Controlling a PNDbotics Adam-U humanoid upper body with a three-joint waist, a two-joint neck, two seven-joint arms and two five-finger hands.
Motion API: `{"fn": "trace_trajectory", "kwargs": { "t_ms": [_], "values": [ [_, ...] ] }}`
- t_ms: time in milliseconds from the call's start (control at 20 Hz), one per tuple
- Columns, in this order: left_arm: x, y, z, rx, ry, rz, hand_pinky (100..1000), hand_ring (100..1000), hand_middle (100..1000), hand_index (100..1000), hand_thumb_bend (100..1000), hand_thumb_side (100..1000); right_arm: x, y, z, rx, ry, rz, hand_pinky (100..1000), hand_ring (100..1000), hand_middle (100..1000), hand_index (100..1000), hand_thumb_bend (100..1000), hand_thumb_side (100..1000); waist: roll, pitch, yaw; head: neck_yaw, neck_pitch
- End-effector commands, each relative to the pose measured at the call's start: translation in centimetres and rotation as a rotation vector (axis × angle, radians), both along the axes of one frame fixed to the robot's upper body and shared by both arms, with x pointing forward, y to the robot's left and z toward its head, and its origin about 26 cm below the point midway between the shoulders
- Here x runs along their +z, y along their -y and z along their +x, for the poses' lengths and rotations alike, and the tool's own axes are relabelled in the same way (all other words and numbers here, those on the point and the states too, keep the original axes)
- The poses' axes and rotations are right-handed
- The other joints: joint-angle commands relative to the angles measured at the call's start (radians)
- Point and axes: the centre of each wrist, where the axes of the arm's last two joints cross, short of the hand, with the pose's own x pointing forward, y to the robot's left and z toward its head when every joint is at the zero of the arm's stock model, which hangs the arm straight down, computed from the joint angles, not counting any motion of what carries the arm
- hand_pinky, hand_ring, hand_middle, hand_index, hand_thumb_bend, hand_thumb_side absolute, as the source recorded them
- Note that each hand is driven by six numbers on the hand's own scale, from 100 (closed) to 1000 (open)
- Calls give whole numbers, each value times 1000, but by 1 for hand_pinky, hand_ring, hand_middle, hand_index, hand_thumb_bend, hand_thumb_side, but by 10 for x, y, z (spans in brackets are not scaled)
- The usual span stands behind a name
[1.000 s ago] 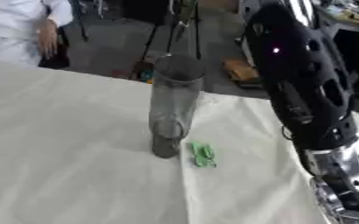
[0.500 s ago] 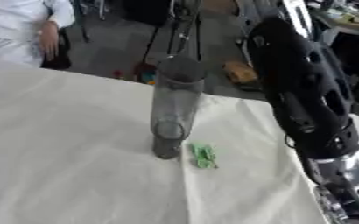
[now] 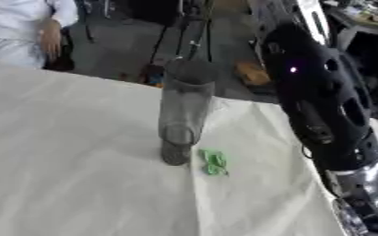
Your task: Arrange flowers into the vase.
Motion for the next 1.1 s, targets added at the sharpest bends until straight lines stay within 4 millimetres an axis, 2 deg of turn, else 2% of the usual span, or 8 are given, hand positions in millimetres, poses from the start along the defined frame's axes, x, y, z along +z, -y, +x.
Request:
{"fn": "trace_trajectory", "kwargs": {
  "t_ms": [50,1100],
  "values": [
    [7,0,-4,0,31,-3,883,905,862,954,100,1000,10,4,-7,-175,-145,-58,100,100,100,100,209,365,11,-13,-2,0,-4],
    [10,2,-4,-10,47,-18,885,905,862,954,100,1000,-4,0,-5,-157,-175,-69,100,100,100,100,207,372,3,9,3,16,-15]
  ]
}}
